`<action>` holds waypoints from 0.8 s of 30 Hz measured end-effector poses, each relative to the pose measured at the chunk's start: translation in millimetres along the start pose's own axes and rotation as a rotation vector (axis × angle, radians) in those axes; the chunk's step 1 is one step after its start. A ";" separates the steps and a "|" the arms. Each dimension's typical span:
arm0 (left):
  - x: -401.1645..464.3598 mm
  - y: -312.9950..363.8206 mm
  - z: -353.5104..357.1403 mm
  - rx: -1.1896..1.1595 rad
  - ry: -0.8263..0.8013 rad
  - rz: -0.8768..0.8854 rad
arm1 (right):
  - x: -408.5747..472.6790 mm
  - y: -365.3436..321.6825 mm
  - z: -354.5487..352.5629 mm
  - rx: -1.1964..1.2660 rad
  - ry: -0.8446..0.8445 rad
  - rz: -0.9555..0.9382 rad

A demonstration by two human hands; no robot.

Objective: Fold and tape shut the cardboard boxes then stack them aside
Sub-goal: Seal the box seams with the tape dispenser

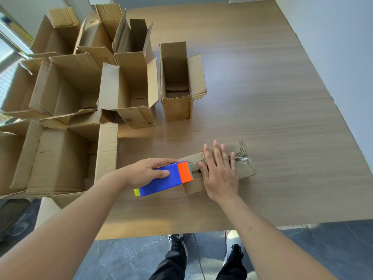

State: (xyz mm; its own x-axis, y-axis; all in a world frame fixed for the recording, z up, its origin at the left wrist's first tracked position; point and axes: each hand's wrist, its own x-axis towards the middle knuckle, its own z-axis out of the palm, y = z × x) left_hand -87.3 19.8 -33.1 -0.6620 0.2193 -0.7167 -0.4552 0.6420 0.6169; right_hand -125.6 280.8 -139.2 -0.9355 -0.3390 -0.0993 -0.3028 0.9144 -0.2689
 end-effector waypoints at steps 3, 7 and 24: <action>-4.0 -7.1 -0.2 -0.103 -0.022 0.017 | 5.9 2.5 0.8 -0.004 -0.043 -0.013; -14.9 -25.7 -10.1 -0.123 -0.044 0.011 | 7.1 2.1 -1.6 -0.015 -0.080 -0.011; 8.3 -43.2 9.9 0.035 0.012 -0.066 | 0.1 -16.0 -3.5 -0.098 0.002 0.061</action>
State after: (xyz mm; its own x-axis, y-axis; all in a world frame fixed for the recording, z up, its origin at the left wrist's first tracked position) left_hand -67.2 1.2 -68.9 -0.6382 0.1673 -0.7515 -0.4773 0.6799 0.5567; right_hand -121.5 266.9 -131.6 -0.9532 -0.2815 -0.1103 -0.2614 0.9506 -0.1673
